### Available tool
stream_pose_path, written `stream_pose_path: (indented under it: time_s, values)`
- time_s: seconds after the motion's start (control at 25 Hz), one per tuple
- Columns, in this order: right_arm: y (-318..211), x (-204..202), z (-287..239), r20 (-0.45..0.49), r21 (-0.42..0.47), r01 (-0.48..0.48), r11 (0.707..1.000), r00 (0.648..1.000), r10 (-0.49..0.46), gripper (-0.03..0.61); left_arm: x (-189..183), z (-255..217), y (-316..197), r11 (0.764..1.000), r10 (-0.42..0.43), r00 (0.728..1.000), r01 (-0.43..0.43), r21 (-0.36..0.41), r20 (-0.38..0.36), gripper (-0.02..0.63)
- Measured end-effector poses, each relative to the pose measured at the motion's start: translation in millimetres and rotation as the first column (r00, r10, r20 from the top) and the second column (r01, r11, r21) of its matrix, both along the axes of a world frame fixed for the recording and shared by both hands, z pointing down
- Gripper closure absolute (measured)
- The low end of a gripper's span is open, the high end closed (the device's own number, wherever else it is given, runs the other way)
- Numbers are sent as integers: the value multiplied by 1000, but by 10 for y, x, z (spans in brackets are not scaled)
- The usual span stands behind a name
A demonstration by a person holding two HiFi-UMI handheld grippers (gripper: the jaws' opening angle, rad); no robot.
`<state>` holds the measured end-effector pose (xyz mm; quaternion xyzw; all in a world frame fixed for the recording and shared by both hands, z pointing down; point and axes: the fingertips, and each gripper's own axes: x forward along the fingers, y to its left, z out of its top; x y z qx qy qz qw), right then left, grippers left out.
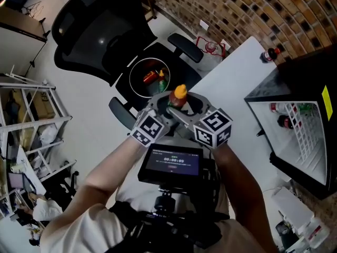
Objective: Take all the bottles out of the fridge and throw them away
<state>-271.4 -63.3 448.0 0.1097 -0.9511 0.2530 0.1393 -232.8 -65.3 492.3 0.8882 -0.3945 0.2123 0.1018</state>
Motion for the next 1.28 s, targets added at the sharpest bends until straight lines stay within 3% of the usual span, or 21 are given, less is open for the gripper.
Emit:
stream_pose_path:
  time_s: [0.36, 0.52, 0.88, 1.12, 1.28]
  values:
    - [-19, -277, 97, -36, -1, 10, 1000, 999, -10, 302, -290, 120, -68, 999, -22, 1000, 21, -45, -18, 319]
    - [-207, -209, 51, -22, 17, -70, 997, 997, 71, 299, -631, 355, -145, 982, -134, 990, 127, -142, -40, 321]
    - [-441, -41, 136, -36, 31, -172, 985, 984, 173, 299, -1410, 853, -419, 946, -224, 971, 237, -223, 81, 321]
    - [-493, 87, 314, -63, 0, -209, 978, 976, 209, 301, -1641, 1653, -549, 924, -76, 958, 172, -341, 276, 322]
    - [-499, 266, 455, -91, -30, -264, 964, 961, 260, 301, -1834, 2219, -560, 869, 49, 918, 154, -470, 393, 322]
